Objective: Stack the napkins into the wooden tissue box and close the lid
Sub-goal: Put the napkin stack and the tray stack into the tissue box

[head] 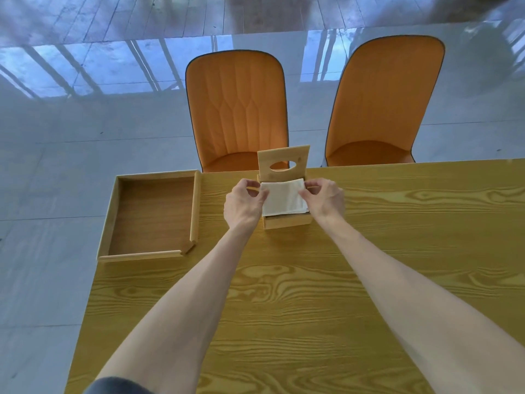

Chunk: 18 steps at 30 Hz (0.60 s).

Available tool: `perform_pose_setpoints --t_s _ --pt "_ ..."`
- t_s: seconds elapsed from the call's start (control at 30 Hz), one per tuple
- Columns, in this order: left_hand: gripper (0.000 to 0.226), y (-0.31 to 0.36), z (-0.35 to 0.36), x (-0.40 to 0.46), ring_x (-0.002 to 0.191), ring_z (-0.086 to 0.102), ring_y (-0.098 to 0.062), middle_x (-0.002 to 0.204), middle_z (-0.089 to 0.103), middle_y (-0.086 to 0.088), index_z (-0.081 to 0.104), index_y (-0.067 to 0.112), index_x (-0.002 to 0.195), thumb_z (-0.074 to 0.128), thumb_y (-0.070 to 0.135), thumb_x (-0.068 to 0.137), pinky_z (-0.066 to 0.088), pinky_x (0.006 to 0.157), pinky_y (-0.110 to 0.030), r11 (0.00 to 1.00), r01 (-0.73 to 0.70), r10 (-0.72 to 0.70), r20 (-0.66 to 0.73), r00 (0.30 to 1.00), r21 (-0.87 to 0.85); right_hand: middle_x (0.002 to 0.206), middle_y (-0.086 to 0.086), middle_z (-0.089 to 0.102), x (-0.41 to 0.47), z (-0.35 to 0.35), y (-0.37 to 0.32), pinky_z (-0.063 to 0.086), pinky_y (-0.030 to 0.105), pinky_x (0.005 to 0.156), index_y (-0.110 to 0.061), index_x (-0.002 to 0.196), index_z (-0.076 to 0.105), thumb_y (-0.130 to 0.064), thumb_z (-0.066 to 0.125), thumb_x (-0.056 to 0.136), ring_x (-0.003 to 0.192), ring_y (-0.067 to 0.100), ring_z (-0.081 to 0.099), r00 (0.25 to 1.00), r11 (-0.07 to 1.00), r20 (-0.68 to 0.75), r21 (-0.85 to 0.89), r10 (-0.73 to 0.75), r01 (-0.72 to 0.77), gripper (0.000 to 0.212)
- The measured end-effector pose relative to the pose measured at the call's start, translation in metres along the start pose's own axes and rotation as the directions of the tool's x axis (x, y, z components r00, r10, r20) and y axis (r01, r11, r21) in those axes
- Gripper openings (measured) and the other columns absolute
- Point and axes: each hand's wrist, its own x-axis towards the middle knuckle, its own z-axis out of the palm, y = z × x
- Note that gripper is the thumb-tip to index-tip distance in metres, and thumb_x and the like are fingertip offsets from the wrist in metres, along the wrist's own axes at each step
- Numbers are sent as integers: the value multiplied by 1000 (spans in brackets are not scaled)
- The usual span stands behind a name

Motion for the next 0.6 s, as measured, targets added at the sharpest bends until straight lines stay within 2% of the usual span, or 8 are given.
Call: perform_pose_setpoints --t_s 0.07,0.23,0.33,0.43,0.6 --pt "27 -1 4 0 87 68 -15 96 73 7 67 25 107 70 43 87 54 75 -32 999 -5 5 -2 1000 33 102 7 77 0 1 1 60 36 78 -10 110 74 -29 71 90 90 22 73 1000 1000 -13 -28 -13 13 28" --pt "26 0 12 -1 89 67 -15 96 74 9 68 25 105 65 45 89 52 72 -32 995 -30 32 -27 999 93 98 5 77 3 3 2 51 24 68 -11 107 75 -31 68 92 86 19 72 999 992 -46 -128 -27 21 26" --pt "25 1 18 0 91 66 -15 99 73 9 68 24 106 63 43 90 48 70 -31 988 -55 60 -33 998 145 97 4 77 5 5 1 54 27 71 -13 105 75 -32 67 92 87 20 71 998 986 -52 -165 -29 20 25" --pt "25 -1 21 2 95 65 -16 102 71 7 68 25 105 63 44 90 52 73 -35 985 -46 51 -30 998 165 98 5 76 5 8 3 56 31 72 -15 104 74 -33 66 92 88 21 69 998 979 -60 -204 -36 23 24" --pt "36 -6 20 5 94 63 -16 101 68 5 58 26 119 70 37 87 49 70 -34 989 -18 20 -17 1000 148 97 2 72 5 8 8 44 26 65 -17 107 69 -31 69 90 88 18 65 998 978 -62 -207 -14 1 21"
